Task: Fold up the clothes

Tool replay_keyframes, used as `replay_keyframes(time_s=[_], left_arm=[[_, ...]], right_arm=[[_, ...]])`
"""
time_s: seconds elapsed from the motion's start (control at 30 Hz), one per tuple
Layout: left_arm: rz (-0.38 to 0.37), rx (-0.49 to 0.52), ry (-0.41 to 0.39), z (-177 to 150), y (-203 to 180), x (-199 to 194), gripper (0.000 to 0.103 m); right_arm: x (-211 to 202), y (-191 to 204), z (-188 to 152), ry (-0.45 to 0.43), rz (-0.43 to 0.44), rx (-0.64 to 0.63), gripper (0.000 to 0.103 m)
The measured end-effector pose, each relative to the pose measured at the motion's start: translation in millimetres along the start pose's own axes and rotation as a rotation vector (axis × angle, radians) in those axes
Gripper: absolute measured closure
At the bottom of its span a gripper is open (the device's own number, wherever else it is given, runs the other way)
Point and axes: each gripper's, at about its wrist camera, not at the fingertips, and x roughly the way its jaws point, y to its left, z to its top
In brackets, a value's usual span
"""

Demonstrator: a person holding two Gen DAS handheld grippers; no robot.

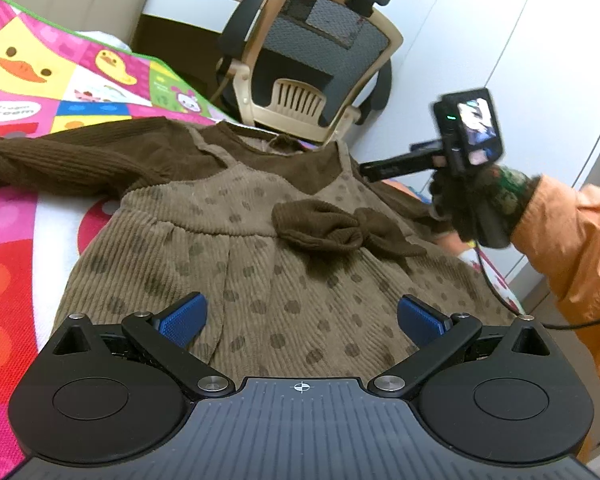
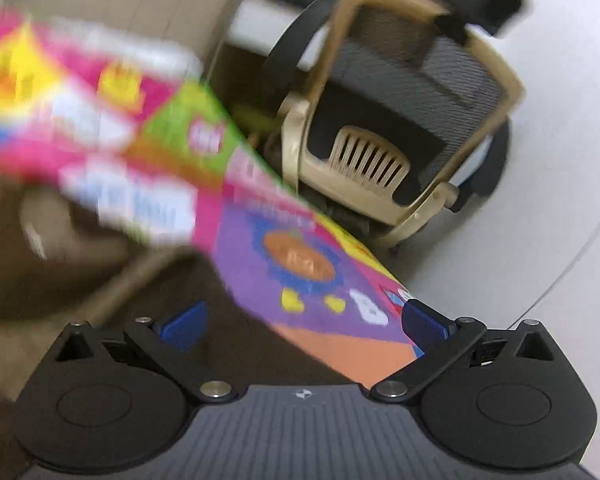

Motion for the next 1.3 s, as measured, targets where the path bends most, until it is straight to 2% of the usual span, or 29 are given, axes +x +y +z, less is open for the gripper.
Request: replay_keyframes(time_s=[0.17,0.23,0.3,0.33,0.37,0.5,0.57,0.6,0.67,0.73,0.77,0.93,0.97,1.07,1.13,1.17,1.23,1.3], left_arm=[[-0.003,-0.009,-0.001,1,1,0,0.000],[-0.002,-0.008,-0.002,1,0,0,0.000],[-0.002,-0.008,-0.002,1,0,-1,0.000],[-0.002,-0.010,-0.003,0,0,-1,0.000],[-0.004,-0.014,-0.005,0,1,-1,0.000],[-0.011,-0.028,-0.011,0,3,-2,0.000],[-0.010,-0.026,-0.011,0,2,-2,0.000],[-0.010,-0.025,-0.011,0,2,-2,0.000],[-0.012,-0.029,-0.012,0,3,-2,0.000],[-0.015,-0.035,-0.014,0,4,-2,0.000],[-0.016,-0.038,-0.014,0,5,-2,0.000],[-0.023,-0.048,-0.015,0,6,-2,0.000],[-0.024,-0.049,-0.015,0,6,-2,0.000],[-0.025,-0.050,-0.014,0,6,-2,0.000],[-0.030,-0.061,-0.013,2,8,-5,0.000],[-0.022,-0.065,-0.014,4,9,-9,0.000],[0.009,-0.061,-0.029,9,11,-20,0.000],[0.077,-0.045,-0.037,16,16,-33,0.000]], right_arm=[[-1,24,39,-0.031,0.080,-0.038,0.001],[14,56,43,-0.029,0.070,-0.215,0.013],[34,86,38,0.041,0.098,-0.355,0.033],[43,95,35,0.083,0.119,-0.391,0.037],[50,101,34,0.084,0.090,-0.416,0.040],[80,120,28,0.052,-0.079,-0.504,0.040],[84,108,40,-0.045,-0.229,-0.431,0.040],[81,96,51,-0.084,-0.255,-0.345,0.040],[69,68,67,-0.074,-0.172,-0.169,0.036],[53,56,63,-0.056,-0.090,-0.116,0.034],[45,50,59,-0.048,-0.049,-0.097,0.028],[-36,33,-11,-0.059,0.130,0.014,0.019],[-55,30,-28,-0.073,0.145,0.024,0.016],[-102,22,-72,-0.104,0.104,-0.035,0.005],[-124,12,-98,-0.070,0.099,-0.074,0.005],[-129,4,-107,-0.044,0.120,-0.051,0.005],[-137,-16,-121,0.007,0.169,0.037,0.005],[-135,-37,-134,0.051,0.217,0.168,0.005]])
